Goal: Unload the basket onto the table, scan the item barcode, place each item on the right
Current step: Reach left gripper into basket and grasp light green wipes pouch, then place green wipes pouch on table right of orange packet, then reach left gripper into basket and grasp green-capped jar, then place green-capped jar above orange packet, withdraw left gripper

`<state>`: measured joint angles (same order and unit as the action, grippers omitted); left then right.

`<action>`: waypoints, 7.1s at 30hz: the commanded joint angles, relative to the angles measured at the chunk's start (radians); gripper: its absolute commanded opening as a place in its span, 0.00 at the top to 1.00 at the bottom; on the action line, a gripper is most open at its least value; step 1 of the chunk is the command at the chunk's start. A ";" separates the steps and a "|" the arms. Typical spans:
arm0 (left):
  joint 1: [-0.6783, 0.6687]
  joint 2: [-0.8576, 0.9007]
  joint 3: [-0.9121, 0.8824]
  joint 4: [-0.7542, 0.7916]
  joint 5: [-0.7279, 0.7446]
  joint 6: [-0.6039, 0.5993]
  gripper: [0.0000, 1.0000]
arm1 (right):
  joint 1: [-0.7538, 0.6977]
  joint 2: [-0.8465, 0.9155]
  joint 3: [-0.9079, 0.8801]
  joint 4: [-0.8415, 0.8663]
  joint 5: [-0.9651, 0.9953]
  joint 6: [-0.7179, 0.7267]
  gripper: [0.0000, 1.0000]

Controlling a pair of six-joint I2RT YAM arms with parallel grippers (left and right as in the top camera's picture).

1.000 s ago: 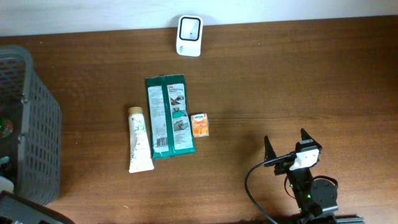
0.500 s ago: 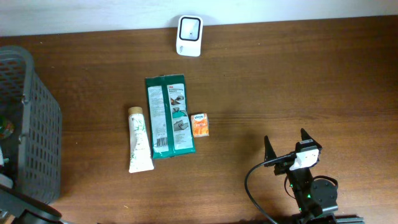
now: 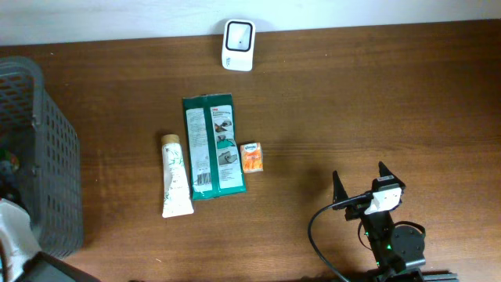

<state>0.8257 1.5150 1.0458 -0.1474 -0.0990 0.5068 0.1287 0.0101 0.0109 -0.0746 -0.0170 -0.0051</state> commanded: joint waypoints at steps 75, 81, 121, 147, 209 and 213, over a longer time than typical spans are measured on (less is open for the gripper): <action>-0.397 -0.167 0.560 -0.520 -0.048 -0.645 0.02 | -0.005 -0.007 -0.005 -0.004 -0.005 -0.006 0.02; -0.178 -0.031 0.560 -0.552 -0.048 -0.720 0.01 | -0.005 -0.007 -0.005 -0.004 -0.005 -0.006 0.02; -0.122 0.562 0.558 -0.302 -0.264 -0.540 0.09 | -0.005 -0.007 -0.005 -0.004 -0.005 -0.006 0.02; -0.150 0.057 0.560 -0.247 0.072 -0.549 0.62 | -0.005 -0.007 -0.005 -0.004 -0.005 -0.006 0.02; -1.111 0.221 0.576 -0.659 0.055 -0.651 0.02 | -0.005 -0.007 -0.005 -0.004 -0.005 -0.006 0.02; -0.970 0.212 0.576 -0.764 0.183 -0.450 0.01 | -0.005 -0.007 -0.005 -0.004 -0.005 -0.006 0.02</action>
<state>-0.2173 1.7294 1.6173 -0.8814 -0.0242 -0.0956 0.1287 0.0101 0.0109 -0.0746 -0.0170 -0.0048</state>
